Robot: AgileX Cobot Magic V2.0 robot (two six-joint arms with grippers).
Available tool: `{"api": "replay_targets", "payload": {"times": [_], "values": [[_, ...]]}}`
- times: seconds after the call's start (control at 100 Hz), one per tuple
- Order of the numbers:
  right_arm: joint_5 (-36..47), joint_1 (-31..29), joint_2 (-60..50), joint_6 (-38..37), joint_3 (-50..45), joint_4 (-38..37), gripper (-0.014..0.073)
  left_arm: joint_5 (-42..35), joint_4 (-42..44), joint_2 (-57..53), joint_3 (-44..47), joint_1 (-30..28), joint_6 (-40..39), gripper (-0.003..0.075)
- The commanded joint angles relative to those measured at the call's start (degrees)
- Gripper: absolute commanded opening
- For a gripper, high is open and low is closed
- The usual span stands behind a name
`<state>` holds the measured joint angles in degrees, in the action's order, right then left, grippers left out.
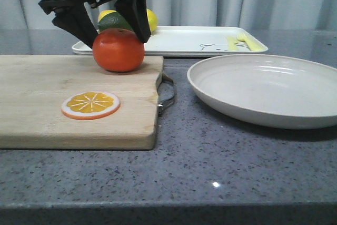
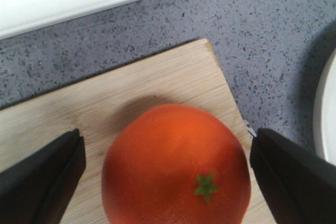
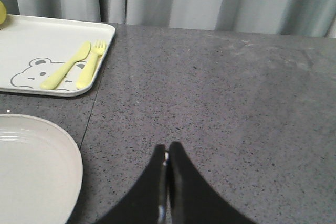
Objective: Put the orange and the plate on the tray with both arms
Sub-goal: 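Lower the left gripper over the orange and close on it, then lift the orange with the left gripper and carry it over the plate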
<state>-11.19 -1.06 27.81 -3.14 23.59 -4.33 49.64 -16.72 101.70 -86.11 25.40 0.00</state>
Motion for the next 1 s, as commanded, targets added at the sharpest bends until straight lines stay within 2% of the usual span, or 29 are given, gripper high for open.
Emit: {"api": "replay_targets", "payload": {"times": [0.0,0.15,0.41,0.55,0.85,0.99], "values": [[4.27,-0.48,0.57,0.14,2.24,-0.43,-0.0066,-1.42,-1.48,-2.43,-1.97,0.11,0.0,0.0606],[4.27,-0.48,0.57,0.14,2.24,-0.43,-0.0066,-0.08,-1.48,-2.43,-1.97,0.11,0.0,0.0566],[4.27,-0.48,0.57,0.14,2.24,-0.43,-0.0066,0.32,-2.57,-2.43,-1.97,0.11,0.0,0.0398],[4.27,-0.48,0.57,0.14,2.24,-0.43,-0.0066,0.43,-3.06,-2.43,-2.1,0.11,0.0,0.0337],[4.27,-0.48,0.57,0.14,2.24,-0.43,-0.0066,1.27,-11.57,-2.43,-8.23,0.4,0.3,0.0324],[4.27,-0.48,0.57,0.14,2.24,-0.43,-0.0066,1.24,-11.96,-2.43,-10.79,3.75,1.29,0.0325]]}}
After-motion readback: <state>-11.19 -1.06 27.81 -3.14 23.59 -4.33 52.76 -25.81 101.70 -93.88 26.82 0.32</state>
